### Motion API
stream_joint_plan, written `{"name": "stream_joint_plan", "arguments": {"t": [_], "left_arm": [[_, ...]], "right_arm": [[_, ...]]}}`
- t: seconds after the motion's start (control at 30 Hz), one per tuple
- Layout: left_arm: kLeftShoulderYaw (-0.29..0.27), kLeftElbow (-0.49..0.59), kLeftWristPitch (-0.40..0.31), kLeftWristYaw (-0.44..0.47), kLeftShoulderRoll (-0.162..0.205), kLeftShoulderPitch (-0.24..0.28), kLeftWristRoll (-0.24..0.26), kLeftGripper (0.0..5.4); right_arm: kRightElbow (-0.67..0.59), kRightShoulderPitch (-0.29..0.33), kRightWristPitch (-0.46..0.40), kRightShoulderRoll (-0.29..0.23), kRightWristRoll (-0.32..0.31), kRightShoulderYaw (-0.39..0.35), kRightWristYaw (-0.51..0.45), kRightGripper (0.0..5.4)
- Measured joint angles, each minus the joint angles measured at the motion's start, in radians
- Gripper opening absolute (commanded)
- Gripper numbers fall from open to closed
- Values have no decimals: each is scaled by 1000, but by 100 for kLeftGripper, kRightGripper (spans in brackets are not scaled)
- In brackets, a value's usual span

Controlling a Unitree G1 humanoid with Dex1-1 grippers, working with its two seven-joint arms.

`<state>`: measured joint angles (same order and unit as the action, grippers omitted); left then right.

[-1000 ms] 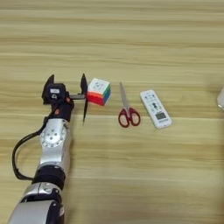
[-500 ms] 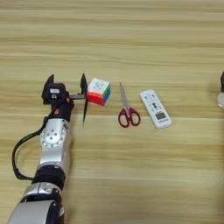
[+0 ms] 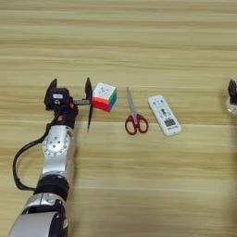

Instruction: Move the objects on the table

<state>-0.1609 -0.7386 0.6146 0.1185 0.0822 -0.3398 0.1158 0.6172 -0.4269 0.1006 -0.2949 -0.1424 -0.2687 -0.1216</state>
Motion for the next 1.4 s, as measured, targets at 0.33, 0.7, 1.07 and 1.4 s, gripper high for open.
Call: {"name": "stream_joint_plan", "arguments": {"t": [0.33, 0.7, 1.07, 1.4], "left_arm": [[0, -1, 1, -2, 0, 0, -1, 540], [1, -1, 1, -4, 0, 0, -1, 540], [1, -1, 1, -6, 0, 0, -1, 540], [2, -1, 2, -9, -1, 0, -2, 540]], "right_arm": [[-56, 16, -4, 52, -3, 57, -43, 323], [-126, 55, -5, 103, 2, 125, -62, 323], [-190, 81, -48, 130, -6, 153, -86, 323], [-215, 95, -56, 137, -5, 165, -87, 323]]}}
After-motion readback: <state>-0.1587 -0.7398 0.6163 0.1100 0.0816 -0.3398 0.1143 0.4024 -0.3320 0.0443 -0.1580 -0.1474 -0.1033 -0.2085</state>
